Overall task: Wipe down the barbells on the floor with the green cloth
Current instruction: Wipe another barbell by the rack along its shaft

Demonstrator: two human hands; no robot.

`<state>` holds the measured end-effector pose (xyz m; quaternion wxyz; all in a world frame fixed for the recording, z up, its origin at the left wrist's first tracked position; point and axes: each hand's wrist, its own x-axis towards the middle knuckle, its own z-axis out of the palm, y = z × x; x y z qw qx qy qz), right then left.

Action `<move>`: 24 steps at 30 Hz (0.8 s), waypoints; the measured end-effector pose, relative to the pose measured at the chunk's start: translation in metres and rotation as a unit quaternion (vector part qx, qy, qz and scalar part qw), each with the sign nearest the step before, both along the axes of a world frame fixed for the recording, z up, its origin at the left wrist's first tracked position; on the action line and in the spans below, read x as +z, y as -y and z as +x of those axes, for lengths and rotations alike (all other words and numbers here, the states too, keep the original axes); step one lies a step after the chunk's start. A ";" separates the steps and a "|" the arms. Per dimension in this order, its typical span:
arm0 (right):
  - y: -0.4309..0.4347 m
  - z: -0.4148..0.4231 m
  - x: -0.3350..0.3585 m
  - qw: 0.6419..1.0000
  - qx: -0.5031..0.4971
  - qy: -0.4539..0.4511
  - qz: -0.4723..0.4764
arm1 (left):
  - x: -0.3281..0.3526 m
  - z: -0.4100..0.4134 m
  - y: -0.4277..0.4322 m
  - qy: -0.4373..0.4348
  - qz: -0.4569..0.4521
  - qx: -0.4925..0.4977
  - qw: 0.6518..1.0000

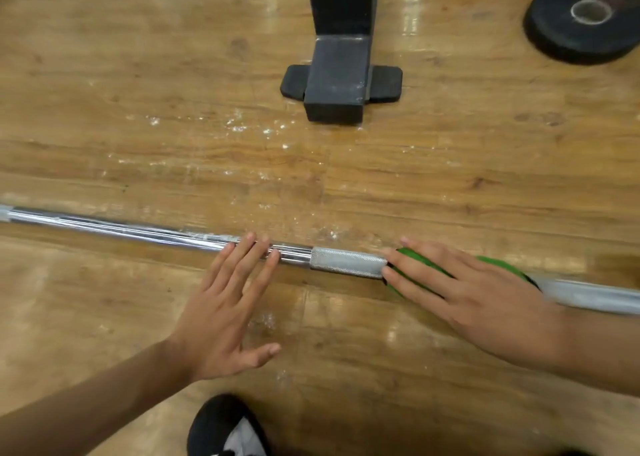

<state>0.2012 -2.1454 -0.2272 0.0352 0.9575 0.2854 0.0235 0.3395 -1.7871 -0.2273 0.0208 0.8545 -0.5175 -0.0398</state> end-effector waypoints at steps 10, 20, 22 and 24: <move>-0.088 0.043 -0.007 0.997 0.062 -0.023 0.031 | 0.002 -0.018 -0.015 0.001 0.030 -0.012 0.999; 0.049 -0.063 0.018 0.998 0.006 -0.064 -0.027 | -0.011 -0.006 0.018 0.048 0.024 -0.059 0.997; 0.051 -0.059 0.016 0.996 0.003 -0.085 -0.019 | -0.011 -0.004 0.021 0.049 0.018 -0.060 0.997; 0.043 -0.046 0.013 0.996 0.000 -0.087 0.001 | -0.010 0.001 0.025 0.048 0.018 -0.059 0.997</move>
